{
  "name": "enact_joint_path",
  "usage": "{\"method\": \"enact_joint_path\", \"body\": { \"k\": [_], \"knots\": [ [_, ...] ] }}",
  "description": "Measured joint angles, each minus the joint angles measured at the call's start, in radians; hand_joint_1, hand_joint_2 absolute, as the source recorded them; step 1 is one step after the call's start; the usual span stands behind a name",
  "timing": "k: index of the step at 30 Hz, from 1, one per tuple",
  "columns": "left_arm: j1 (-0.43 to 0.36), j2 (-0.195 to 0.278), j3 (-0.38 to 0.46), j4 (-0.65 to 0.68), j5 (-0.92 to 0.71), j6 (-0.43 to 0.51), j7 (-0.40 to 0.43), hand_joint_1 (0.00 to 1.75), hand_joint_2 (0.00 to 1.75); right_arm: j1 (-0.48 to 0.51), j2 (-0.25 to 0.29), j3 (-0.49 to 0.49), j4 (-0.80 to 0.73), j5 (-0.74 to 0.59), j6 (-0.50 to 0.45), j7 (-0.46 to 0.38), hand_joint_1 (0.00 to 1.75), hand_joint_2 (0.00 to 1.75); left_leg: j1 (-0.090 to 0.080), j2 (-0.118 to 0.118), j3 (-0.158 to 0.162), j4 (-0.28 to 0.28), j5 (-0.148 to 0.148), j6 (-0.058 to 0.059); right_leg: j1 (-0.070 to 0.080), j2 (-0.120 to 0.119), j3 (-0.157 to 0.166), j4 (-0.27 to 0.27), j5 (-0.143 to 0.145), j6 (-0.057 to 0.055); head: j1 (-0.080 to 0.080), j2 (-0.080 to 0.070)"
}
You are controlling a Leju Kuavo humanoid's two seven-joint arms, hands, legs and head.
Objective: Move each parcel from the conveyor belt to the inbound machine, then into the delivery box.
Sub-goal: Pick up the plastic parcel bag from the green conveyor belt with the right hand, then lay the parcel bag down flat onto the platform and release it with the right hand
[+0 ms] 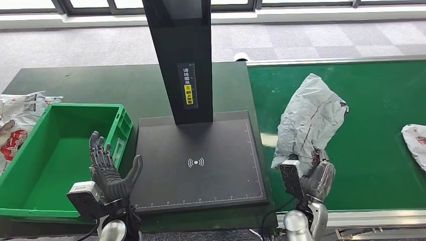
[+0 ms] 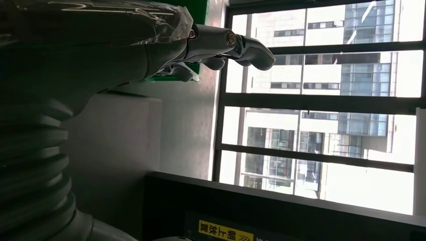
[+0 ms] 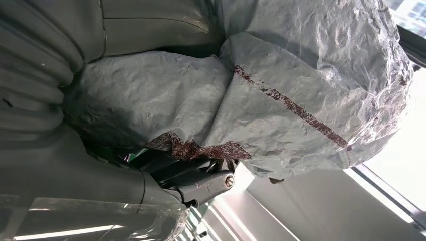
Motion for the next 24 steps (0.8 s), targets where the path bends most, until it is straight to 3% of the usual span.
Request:
{"method": "enact_joint_path", "body": {
  "k": [6, 12, 15, 18, 24],
  "knots": [
    [0.000, 0.000, 0.000, -0.003, 0.000, -0.001, 0.000, 0.00, 1.75, 0.026, 0.003, 0.085, -0.125, -0.015, -0.031, -0.010, 1.75, 1.75, 0.000, 0.000, 0.000, 0.000, 0.000, 0.000, 0.000, 0.000, 0.000, 0.000, 0.000, 0.000, 0.000, 0.000],
    [0.000, 0.000, 0.000, -0.006, 0.000, -0.002, 0.000, 0.00, 1.75, 0.036, 0.003, 0.109, -0.181, -0.023, -0.033, -0.014, 1.75, 1.75, 0.000, 0.000, 0.000, 0.000, 0.000, 0.000, -0.001, 0.000, 0.000, 0.000, 0.000, 0.000, 0.000, 0.000],
    [0.000, 0.000, 0.000, -0.006, -0.001, -0.013, 0.000, 0.00, 1.75, 0.038, 0.003, 0.130, -0.187, 0.011, 0.037, -0.027, 1.75, 1.75, 0.000, 0.001, -0.005, 0.000, 0.000, 0.000, 0.000, 0.000, 0.001, 0.000, 0.000, 0.000, 0.000, 0.000],
    [-0.002, 0.000, 0.000, -0.002, -0.003, -0.033, 0.000, 0.00, 1.75, 0.017, 0.004, 0.231, -0.126, 0.135, 0.160, -0.023, 1.75, 1.75, 0.001, 0.004, -0.007, -0.001, -0.001, -0.001, 0.001, 0.004, 0.000, 0.000, 0.000, 0.000, 0.000, 0.000],
    [-0.003, 0.000, 0.000, 0.006, -0.002, -0.034, 0.000, 0.00, 1.75, -0.041, 0.002, 0.421, 0.059, 0.148, 0.155, -0.009, 1.75, 1.75, 0.001, -0.001, -0.002, -0.001, 0.004, -0.001, 0.002, -0.001, -0.001, 0.000, 0.001, -0.001, -0.001, 0.000]
  ]
}}
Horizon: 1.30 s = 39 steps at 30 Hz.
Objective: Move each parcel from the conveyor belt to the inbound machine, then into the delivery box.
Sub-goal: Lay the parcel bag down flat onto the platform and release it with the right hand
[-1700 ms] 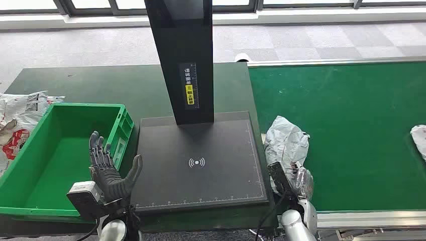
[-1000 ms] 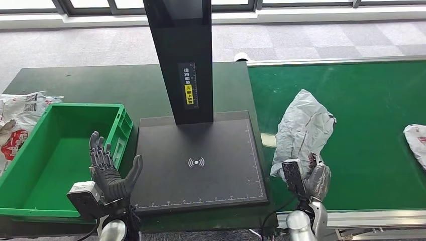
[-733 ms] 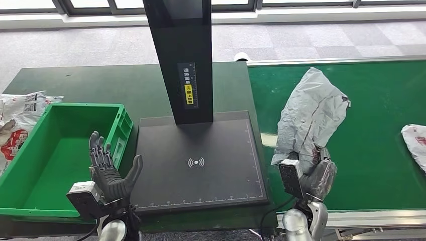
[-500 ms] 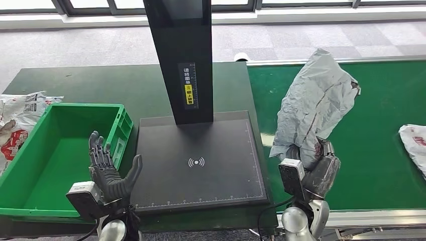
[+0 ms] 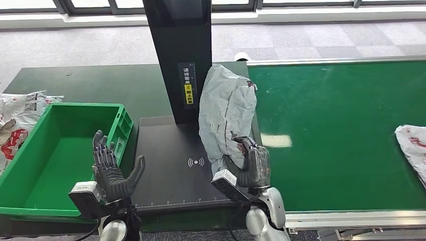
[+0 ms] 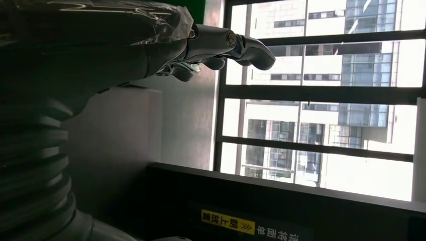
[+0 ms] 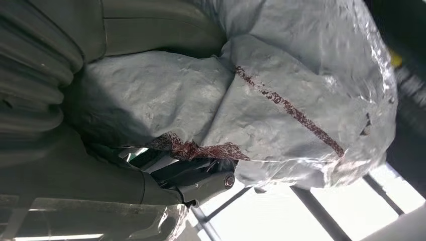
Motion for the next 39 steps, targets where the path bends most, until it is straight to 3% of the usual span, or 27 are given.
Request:
{"method": "enact_joint_path", "body": {
  "k": [7, 30, 31, 34, 35, 39],
  "knots": [
    [0.000, 0.000, 0.000, 0.000, 0.003, 0.004, 0.000, 0.00, 1.75, -0.021, -0.004, 0.063, 0.076, -0.012, -0.008, 0.000, 1.75, 1.75, 0.000, 0.000, 0.000, 0.000, 0.000, 0.000, -0.001, 0.000, 0.000, 0.000, 0.000, 0.000, 0.000, 0.000],
    [-0.002, 0.000, 0.000, 0.013, 0.013, 0.002, 0.000, 0.00, 1.75, -0.032, -0.004, 0.075, 0.145, 0.020, 0.026, 0.051, 1.72, 1.75, 0.000, 0.001, 0.000, 0.000, 0.000, 0.001, -0.002, 0.001, -0.001, 0.000, 0.000, 0.000, 0.000, 0.000],
    [-0.002, 0.000, 0.000, 0.014, 0.013, 0.000, 0.000, 0.00, 1.75, -0.033, -0.004, 0.075, 0.147, 0.021, 0.031, 0.052, 1.43, 1.75, 0.000, 0.001, 0.000, 0.000, 0.000, 0.001, -0.002, 0.001, 0.000, 0.000, 0.000, 0.000, 0.000, 0.000],
    [-0.002, 0.000, 0.000, 0.015, 0.013, -0.009, 0.000, 0.00, 1.75, -0.035, -0.004, 0.079, 0.164, 0.038, 0.063, 0.059, 0.14, 1.75, 0.000, 0.001, 0.000, 0.000, 0.000, 0.001, -0.002, 0.001, 0.000, 0.000, 0.000, 0.000, 0.000, 0.000],
    [-0.002, 0.000, 0.000, 0.017, 0.013, -0.012, 0.000, 0.00, 1.75, -0.036, -0.004, 0.080, 0.172, 0.045, 0.073, 0.063, 0.00, 1.75, 0.000, 0.001, 0.000, 0.000, 0.000, 0.001, -0.002, 0.001, -0.001, 0.000, 0.000, 0.000, 0.000, 0.000],
    [-0.003, 0.000, 0.000, 0.024, 0.013, -0.016, 0.000, 0.00, 1.75, -0.041, -0.004, 0.087, 0.205, 0.072, 0.095, 0.071, 0.00, 1.75, 0.000, 0.001, 0.000, 0.000, 0.000, 0.001, -0.001, 0.001, -0.001, 0.000, 0.000, 0.000, 0.000, 0.000]
  ]
}}
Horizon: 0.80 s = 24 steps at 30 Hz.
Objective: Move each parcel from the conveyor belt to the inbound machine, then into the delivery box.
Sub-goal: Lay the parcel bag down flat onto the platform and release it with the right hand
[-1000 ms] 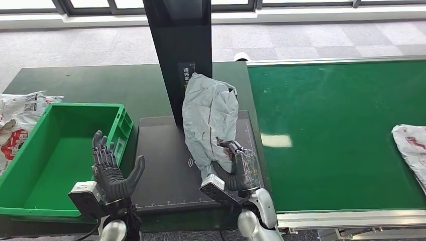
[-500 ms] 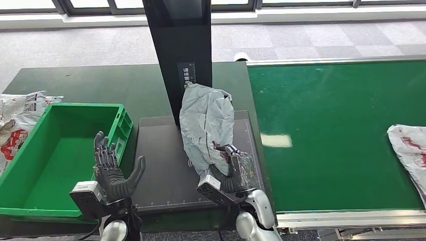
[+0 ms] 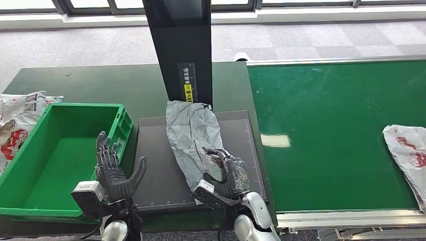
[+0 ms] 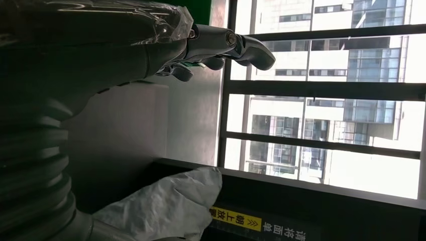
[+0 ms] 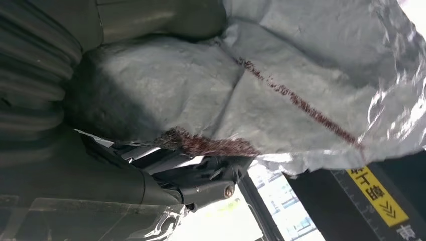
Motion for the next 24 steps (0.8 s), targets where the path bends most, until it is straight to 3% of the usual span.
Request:
{"method": "enact_joint_path", "body": {
  "k": [12, 20, 24],
  "knots": [
    [-0.002, 0.000, 0.000, 0.015, -0.005, -0.002, 0.000, 0.00, 1.75, -0.009, 0.000, 0.019, 0.058, 0.014, 0.013, 0.004, 0.00, 1.75, 0.000, 0.000, 0.000, 0.000, 0.000, 0.000, 0.000, 0.000, -0.001, 0.000, 0.000, 0.000, 0.000, 0.000],
    [-0.002, 0.000, 0.000, 0.021, -0.007, -0.007, 0.000, 0.00, 1.75, -0.001, -0.002, 0.019, 0.029, -0.183, 0.129, -0.168, 0.00, 1.75, 0.000, 0.001, 0.000, 0.000, 0.000, 0.000, 0.000, 0.001, -0.001, 0.000, 0.000, 0.000, 0.000, 0.000],
    [-0.002, 0.000, 0.000, 0.022, -0.008, -0.008, 0.000, 0.00, 1.75, 0.014, -0.004, 0.019, -0.027, -0.308, 0.098, -0.227, 0.00, 0.00, 0.000, 0.000, 0.000, 0.000, 0.000, 0.000, 0.000, 0.000, -0.001, 0.000, 0.000, 0.000, 0.000, 0.000]
  ]
}}
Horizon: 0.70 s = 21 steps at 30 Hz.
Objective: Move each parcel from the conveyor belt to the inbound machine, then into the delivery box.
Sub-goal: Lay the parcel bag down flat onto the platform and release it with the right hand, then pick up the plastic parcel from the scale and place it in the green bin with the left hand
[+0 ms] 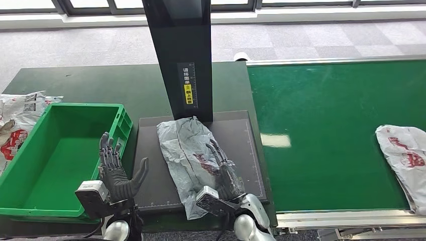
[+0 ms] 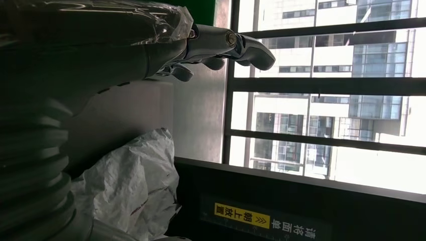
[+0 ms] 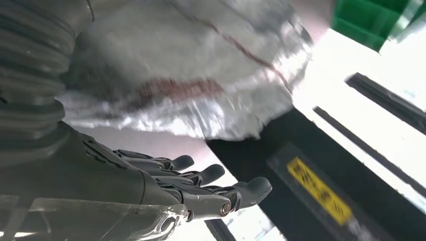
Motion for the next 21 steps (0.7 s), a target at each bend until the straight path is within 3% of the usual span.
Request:
{"method": "enact_joint_path", "body": {
  "k": [3, 5, 11, 19, 21],
  "knots": [
    [0.000, 0.000, 0.000, 0.001, 0.000, 0.000, 0.000, 0.00, 1.75, 0.029, -0.006, 0.000, -0.103, -0.194, -0.042, -0.043, 0.00, 0.00, 0.000, 0.000, 0.000, 0.000, 0.000, 0.000, 0.000, 0.000, 0.000, 0.000, 0.000, 0.000, 0.000, 0.000],
    [0.000, 0.000, 0.000, 0.001, 0.000, 0.000, 0.000, 0.00, 1.75, 0.049, -0.010, 0.000, -0.163, -0.244, -0.051, -0.048, 0.00, 0.00, 0.000, 0.001, 0.000, 0.000, -0.001, 0.000, 0.000, 0.001, 0.000, 0.000, 0.000, 0.000, 0.000, 0.000],
    [0.000, 0.000, 0.000, 0.001, 0.000, 0.000, 0.000, 0.00, 1.75, 0.094, -0.016, 0.000, -0.299, -0.299, -0.077, -0.050, 0.00, 0.00, 0.000, 0.001, 0.000, 0.000, -0.001, 0.000, 0.000, 0.001, 0.000, 0.000, 0.000, 0.000, 0.000, 0.000],
    [0.000, 0.000, 0.000, 0.001, 0.000, 0.000, 0.000, 0.00, 1.75, 0.115, -0.017, 0.001, -0.369, -0.302, -0.079, -0.049, 0.00, 0.00, 0.000, 0.002, 0.000, 0.000, -0.001, 0.000, 0.000, 0.002, 0.000, 0.000, 0.000, 0.000, 0.000, 0.000],
    [0.000, 0.000, 0.000, 0.001, 0.000, 0.000, 0.000, 0.00, 1.75, 0.117, -0.018, 0.001, -0.377, -0.308, -0.084, -0.049, 0.00, 0.87, 0.000, 0.002, 0.000, 0.000, -0.001, 0.000, 0.000, 0.002, 0.000, 0.000, 0.000, 0.000, 0.000, 0.000]
  ]
}}
